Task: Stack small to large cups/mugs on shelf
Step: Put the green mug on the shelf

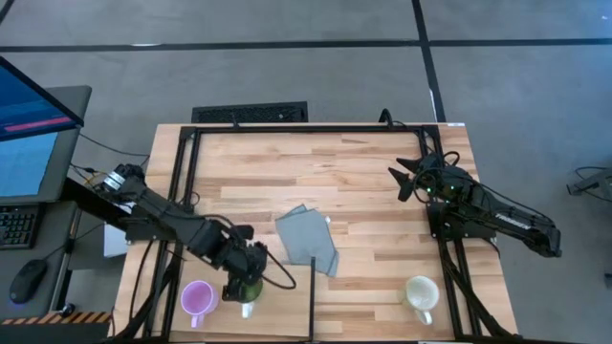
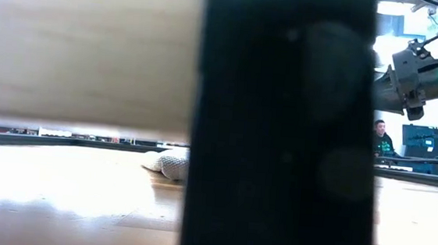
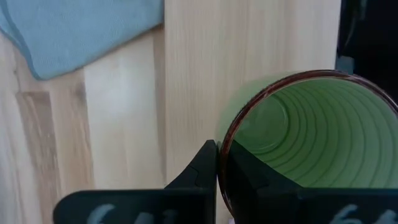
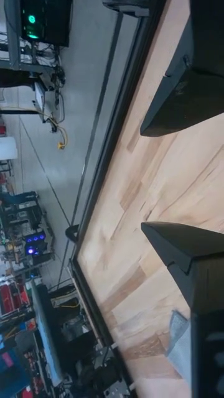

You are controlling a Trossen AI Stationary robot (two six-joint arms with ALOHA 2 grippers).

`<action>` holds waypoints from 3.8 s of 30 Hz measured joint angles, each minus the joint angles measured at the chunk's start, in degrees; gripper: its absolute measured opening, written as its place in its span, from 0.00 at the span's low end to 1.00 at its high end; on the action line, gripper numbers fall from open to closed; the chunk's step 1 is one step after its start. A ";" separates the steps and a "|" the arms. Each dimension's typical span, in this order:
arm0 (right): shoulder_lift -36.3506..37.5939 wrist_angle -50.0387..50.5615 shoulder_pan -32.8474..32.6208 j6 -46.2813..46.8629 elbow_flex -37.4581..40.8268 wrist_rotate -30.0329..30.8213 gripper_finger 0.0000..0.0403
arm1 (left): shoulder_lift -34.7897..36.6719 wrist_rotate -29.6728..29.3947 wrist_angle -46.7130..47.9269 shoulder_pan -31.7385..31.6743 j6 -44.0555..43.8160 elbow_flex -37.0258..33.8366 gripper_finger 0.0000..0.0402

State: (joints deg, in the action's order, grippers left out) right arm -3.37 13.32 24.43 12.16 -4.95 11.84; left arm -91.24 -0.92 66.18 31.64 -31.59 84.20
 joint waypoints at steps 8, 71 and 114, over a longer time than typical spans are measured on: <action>-2.23 0.01 -0.02 2.72 0.00 0.00 0.65 | -1.03 -1.42 -0.14 3.22 -4.95 0.00 0.00; -6.80 0.00 -0.02 2.91 0.00 -0.02 0.65 | -6.45 -1.34 -0.21 4.35 -6.68 0.02 0.12; -6.80 -0.02 -0.04 2.98 0.00 -0.04 0.65 | -6.38 -0.49 -0.14 4.32 -9.19 0.00 0.12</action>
State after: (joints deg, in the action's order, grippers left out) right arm -10.17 13.30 24.39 15.14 -4.95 11.79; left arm -97.62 -1.41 66.04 35.97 -40.77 84.20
